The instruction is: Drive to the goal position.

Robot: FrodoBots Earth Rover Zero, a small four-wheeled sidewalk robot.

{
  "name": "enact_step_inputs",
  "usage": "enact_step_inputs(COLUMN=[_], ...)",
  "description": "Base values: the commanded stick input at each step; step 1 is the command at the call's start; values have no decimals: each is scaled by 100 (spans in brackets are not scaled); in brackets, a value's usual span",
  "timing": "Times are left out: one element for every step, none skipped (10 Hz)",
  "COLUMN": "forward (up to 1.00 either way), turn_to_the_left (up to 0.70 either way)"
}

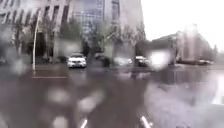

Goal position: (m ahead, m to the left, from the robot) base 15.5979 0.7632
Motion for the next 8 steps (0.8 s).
enact_step_inputs(forward=[0, 6, 45, 45, 45, 45, 45, 45], turn_to_the_left=[-45, -39, -3, -1, 0, 0, 0, 0])
